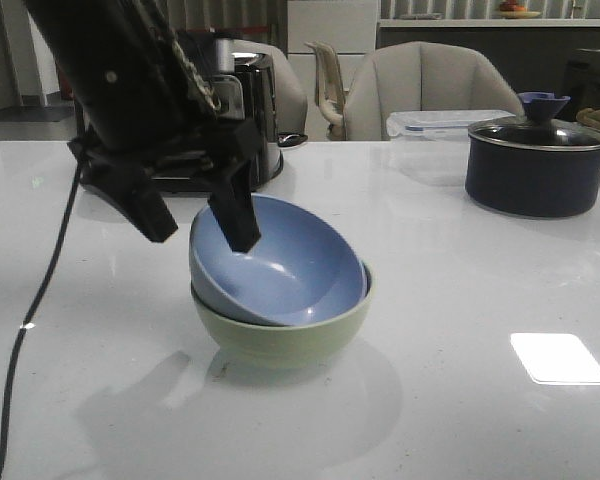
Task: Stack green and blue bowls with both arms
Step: 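Lower the blue bowl into the green bowl and open the left gripper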
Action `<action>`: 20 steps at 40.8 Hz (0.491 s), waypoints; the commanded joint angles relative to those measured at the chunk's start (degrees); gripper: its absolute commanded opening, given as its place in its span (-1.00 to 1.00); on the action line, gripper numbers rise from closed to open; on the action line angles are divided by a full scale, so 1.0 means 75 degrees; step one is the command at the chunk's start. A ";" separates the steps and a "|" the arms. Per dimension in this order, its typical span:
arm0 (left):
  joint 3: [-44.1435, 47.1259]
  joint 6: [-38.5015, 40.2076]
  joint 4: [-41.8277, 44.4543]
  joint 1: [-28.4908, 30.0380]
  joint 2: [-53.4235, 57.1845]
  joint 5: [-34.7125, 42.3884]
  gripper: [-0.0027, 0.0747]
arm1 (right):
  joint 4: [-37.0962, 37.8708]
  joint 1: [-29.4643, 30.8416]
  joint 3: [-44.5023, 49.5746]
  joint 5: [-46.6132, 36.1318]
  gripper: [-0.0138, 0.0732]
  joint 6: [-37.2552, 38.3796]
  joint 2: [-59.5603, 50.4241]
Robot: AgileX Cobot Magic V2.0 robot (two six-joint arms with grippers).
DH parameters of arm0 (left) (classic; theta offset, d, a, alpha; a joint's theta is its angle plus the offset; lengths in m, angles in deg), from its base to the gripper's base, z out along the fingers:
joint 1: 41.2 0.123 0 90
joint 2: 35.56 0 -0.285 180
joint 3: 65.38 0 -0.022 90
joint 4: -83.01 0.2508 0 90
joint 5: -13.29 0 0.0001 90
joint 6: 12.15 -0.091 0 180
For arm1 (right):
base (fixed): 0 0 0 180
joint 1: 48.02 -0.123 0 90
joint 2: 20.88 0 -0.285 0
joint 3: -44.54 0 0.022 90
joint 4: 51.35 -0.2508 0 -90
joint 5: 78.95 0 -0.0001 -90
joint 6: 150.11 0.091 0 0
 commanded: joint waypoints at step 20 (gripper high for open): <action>0.1856 0.0005 0.0349 -0.0031 0.5054 0.0016 0.69 | -0.0033 -0.0006 -0.0203 -0.0521 0.28 -0.0045 -0.0018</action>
